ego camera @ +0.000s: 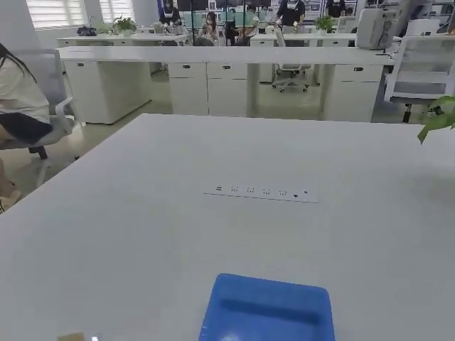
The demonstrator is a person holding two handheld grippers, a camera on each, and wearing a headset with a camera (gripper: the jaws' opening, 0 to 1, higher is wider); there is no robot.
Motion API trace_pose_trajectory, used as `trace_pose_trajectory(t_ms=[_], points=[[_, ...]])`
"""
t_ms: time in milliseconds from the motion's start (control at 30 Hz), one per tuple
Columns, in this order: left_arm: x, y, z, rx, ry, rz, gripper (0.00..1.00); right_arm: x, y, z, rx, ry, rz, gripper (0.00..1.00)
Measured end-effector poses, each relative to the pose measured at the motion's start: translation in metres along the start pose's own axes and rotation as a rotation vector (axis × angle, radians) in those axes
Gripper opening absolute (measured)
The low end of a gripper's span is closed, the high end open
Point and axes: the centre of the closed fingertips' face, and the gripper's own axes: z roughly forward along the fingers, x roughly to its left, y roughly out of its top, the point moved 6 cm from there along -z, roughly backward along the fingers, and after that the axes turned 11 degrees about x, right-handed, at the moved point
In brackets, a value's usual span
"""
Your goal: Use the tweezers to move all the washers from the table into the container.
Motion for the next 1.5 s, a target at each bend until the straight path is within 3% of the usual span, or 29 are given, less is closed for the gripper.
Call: trace_pose_trajectory(t_ms=[67, 200, 300, 367, 400, 500, 533, 667, 767, 1133, 1233, 1500], points=[[0.001, 0.000, 0.004, 0.018, 0.006, 0.025, 0.28, 0.001, 0.001, 0.005, 0.004, 0.013, -0.007, 0.18], [0.000, -0.006, 0.010, 0.076, -0.034, 0.048, 0.29, 0.006, 0.002, 0.014, 0.020, 0.030, -0.032, 0.18], [0.001, -0.011, 0.014, 0.156, -0.036, 0.138, 0.31, 0.008, 0.000, 0.019, 0.041, 0.032, -0.057, 0.18], [0.003, -0.015, 0.017, 0.235, -0.026, 0.222, 0.31, 0.008, -0.002, 0.021, 0.054, 0.027, -0.063, 0.20], [0.001, -0.015, 0.020, 0.257, -0.045, 0.251, 0.31, 0.008, -0.003, 0.021, 0.058, 0.028, -0.062, 0.21], [-0.002, -0.015, 0.026, 0.304, -0.079, 0.297, 0.32, 0.010, -0.007, 0.021, 0.062, 0.030, -0.056, 0.20], [-0.004, -0.018, 0.029, 0.345, -0.095, 0.315, 0.32, 0.010, -0.008, 0.020, 0.065, 0.026, -0.055, 0.20], [-0.006, -0.023, 0.036, 0.435, -0.091, 0.415, 0.33, 0.006, -0.010, 0.017, 0.064, 0.004, -0.039, 0.20], [-0.009, -0.022, 0.040, 0.443, -0.088, 0.441, 0.33, 0.001, -0.009, 0.014, 0.036, -0.005, -0.001, 0.20], [-0.010, -0.032, 0.052, 0.519, -0.072, 0.571, 0.28, -0.004, -0.010, 0.012, 0.030, -0.029, 0.023, 0.20], [-0.010, -0.031, 0.052, 0.520, -0.071, 0.585, 0.21, -0.008, -0.011, 0.010, 0.022, -0.046, 0.039, 0.19], [-0.007, -0.030, 0.054, 0.515, -0.067, 0.580, 0.20, -0.014, -0.015, 0.008, 0.027, -0.057, 0.066, 0.17]])
